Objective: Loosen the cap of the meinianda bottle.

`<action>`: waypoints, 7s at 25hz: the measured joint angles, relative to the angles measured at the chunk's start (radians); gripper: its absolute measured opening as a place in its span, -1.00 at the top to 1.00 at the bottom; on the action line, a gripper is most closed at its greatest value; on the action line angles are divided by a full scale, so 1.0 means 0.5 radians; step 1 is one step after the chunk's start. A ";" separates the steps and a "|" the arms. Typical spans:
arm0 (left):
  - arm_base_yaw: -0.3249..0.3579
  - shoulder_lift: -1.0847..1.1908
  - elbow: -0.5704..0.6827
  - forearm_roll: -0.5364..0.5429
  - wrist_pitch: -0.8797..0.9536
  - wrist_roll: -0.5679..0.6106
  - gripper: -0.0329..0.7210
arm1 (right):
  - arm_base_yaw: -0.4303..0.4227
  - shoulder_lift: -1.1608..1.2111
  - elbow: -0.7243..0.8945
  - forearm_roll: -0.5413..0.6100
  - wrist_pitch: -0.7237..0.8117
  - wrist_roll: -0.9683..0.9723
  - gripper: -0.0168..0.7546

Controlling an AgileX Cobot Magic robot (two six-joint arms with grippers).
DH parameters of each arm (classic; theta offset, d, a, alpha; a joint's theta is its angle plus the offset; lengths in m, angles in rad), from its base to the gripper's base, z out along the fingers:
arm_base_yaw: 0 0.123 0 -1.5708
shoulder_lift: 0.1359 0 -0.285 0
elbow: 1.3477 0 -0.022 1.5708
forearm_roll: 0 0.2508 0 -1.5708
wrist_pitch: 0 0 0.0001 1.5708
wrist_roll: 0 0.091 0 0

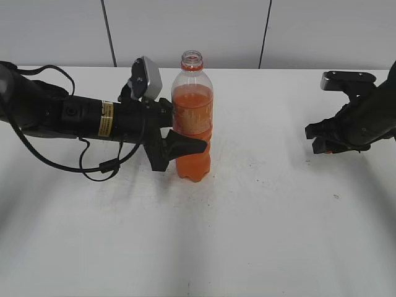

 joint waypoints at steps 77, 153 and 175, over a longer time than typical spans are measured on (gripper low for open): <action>0.575 -0.708 0.000 -0.292 1.183 -0.113 -0.47 | 0.087 -0.657 0.000 -0.600 -0.329 0.011 -0.52; 0.575 -3.035 1.099 -2.942 3.939 1.579 -0.05 | -0.228 -2.496 1.116 -0.402 1.167 0.146 -0.37; 0.575 -3.790 1.100 -2.959 3.926 1.575 -0.01 | -0.228 -3.187 1.162 -0.457 1.384 0.147 -0.37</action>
